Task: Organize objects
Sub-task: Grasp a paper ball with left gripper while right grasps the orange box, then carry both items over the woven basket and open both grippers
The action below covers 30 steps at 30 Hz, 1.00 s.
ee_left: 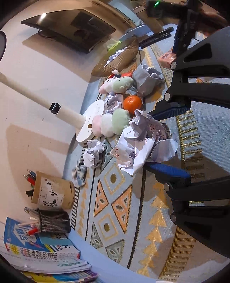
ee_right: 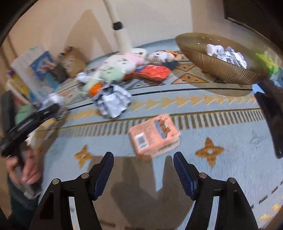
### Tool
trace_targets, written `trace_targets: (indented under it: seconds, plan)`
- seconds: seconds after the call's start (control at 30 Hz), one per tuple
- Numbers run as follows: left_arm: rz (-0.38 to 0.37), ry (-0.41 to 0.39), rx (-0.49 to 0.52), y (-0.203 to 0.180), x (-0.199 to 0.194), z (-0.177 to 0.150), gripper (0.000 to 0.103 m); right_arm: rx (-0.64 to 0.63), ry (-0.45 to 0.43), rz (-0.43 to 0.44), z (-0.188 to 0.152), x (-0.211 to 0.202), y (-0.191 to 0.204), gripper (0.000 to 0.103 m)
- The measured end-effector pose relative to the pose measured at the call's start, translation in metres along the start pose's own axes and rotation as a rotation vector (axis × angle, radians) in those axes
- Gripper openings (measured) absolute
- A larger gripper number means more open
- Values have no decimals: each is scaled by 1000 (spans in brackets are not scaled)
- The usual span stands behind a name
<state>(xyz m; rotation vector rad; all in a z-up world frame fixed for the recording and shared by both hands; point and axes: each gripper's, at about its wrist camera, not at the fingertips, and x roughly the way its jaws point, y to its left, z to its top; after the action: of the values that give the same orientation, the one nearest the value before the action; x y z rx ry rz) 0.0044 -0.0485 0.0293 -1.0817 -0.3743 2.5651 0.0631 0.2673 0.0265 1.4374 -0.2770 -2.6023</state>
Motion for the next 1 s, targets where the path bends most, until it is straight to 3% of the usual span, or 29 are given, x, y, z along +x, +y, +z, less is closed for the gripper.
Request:
trace_targets:
  seconds: [0.1, 0.2, 0.5, 0.57, 0.63, 0.7, 0.8, 0.9, 1.0]
  plan:
    - [-3, 5, 7, -1, 1, 0, 44, 64, 9, 57, 13, 14, -8, 69]
    - [-8, 5, 14, -2, 1, 0, 44, -1, 2, 61, 33, 30, 1, 70]
    - [-18, 19, 12, -1, 5, 0, 44, -231, -25, -98, 22, 40, 30, 69]
    - [-1, 13, 20, -3, 4, 0, 44, -258, -39, -117, 19, 39, 34, 62]
    - [8, 12, 23, -3, 5, 0, 44, -275, -57, -106, 14, 35, 38, 40]
    - [19, 6, 31, -5, 5, -1, 44, -303, -70, -131, 8, 32, 46, 40]
    - [49, -5, 64, -11, 3, -2, 44, -291, -113, -95, -3, 17, 49, 40]
    - [130, -14, 113, -26, 3, -1, 44, -205, -144, -5, -13, -4, 33, 40]
    - [89, -47, 170, -58, -9, 15, 44, -124, -148, 39, -19, -24, 6, 40]
